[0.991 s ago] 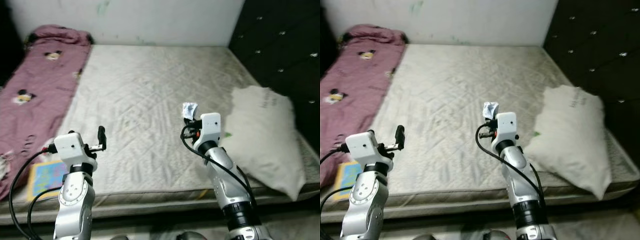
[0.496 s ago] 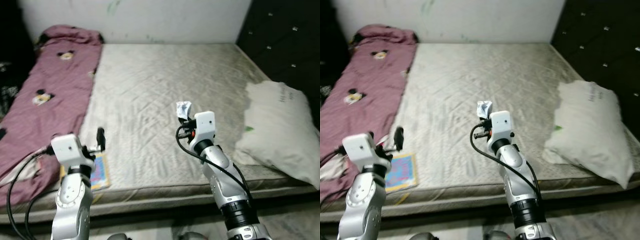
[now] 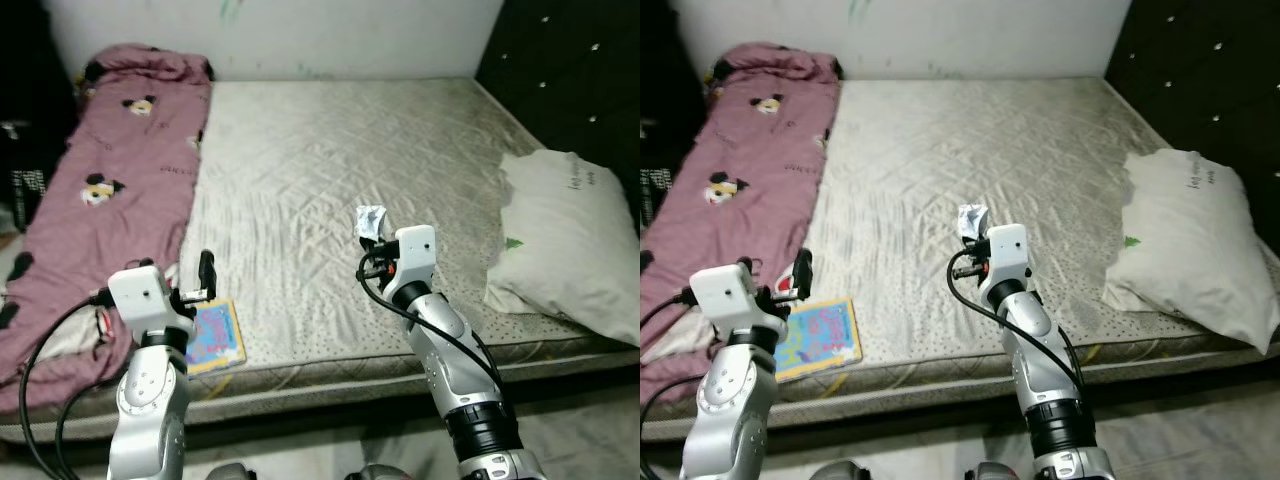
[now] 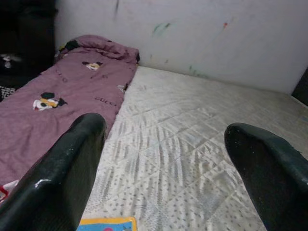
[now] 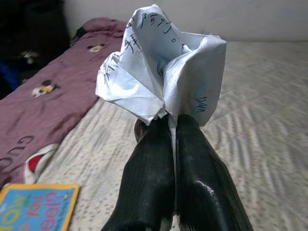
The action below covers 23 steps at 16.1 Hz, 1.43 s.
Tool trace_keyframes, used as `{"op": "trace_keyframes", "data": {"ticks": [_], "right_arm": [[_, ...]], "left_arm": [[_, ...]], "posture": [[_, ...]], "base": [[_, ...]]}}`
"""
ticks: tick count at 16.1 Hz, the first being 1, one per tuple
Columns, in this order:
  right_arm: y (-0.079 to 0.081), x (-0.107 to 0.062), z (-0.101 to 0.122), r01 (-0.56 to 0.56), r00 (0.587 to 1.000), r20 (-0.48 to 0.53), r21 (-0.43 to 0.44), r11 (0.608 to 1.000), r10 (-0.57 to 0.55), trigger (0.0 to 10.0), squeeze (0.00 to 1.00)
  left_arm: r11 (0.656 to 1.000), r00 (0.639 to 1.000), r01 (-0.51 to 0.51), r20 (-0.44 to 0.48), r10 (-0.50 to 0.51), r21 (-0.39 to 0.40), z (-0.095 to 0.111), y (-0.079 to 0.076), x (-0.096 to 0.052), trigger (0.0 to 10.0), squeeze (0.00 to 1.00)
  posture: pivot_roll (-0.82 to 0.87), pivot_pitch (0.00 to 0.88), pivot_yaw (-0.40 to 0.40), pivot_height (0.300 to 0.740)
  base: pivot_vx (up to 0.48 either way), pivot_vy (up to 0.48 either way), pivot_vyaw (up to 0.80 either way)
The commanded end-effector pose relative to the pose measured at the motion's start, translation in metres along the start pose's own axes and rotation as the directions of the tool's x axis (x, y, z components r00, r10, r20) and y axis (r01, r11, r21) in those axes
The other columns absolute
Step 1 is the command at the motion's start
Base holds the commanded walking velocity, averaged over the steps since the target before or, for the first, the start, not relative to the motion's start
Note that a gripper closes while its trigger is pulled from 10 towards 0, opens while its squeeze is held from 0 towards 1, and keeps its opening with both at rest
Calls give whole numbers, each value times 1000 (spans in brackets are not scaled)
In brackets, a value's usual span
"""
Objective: Clean up the room
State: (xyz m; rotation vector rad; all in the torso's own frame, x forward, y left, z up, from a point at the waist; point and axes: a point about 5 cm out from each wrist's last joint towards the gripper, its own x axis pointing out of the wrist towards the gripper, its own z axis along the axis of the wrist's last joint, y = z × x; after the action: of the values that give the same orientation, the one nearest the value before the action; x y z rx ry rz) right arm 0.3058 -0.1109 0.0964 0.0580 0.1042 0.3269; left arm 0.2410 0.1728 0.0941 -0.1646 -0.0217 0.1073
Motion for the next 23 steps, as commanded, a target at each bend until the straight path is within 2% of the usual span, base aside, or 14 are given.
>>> {"op": "trace_keyframes", "data": {"ticks": [1, 3, 6, 20, 23], "right_arm": [[-6, -1, 4, 17, 1000, 7, -2, 1000, -17, 10000, 0], [-6, -1, 4, 16, 1000, 8, -2, 1000, -16, 10000, 0], [-5, -1, 3, 10, 1000, 1, -4, 1000, -10, 10000, 0], [-6, 0, 1, 6, 1000, -18, -11, 1000, -6, 10000, 0], [-5, 1, 1, 3, 1000, -16, -15, 1000, -4, 10000, 0]], "left_arm": [[1000, 1000, 24, 19, -24, -2, 4, -6, 1, 10000, 0], [1000, 1000, 19, 11, -19, -3, 3, -5, 1, 10000, 0], [1000, 1000, 24, 9, -24, -5, 3, -6, 1, 10000, 0], [1000, 1000, 24, 7, -24, -19, 3, -7, 2, 10000, 0], [1000, 1000, 9, 12, -9, 13, 3, -6, 3, 10000, 0]], "posture": [[-54, 7, -15, 740], [-54, 4, -15, 740], [-53, 1, -15, 740], [-54, 8, -17, 740], [-55, 5, -10, 740]], "base": [[0, 0, -800], [0, 0, -800], [0, 0, 0], [0, 468, -114], [0, 296, 0]]}}
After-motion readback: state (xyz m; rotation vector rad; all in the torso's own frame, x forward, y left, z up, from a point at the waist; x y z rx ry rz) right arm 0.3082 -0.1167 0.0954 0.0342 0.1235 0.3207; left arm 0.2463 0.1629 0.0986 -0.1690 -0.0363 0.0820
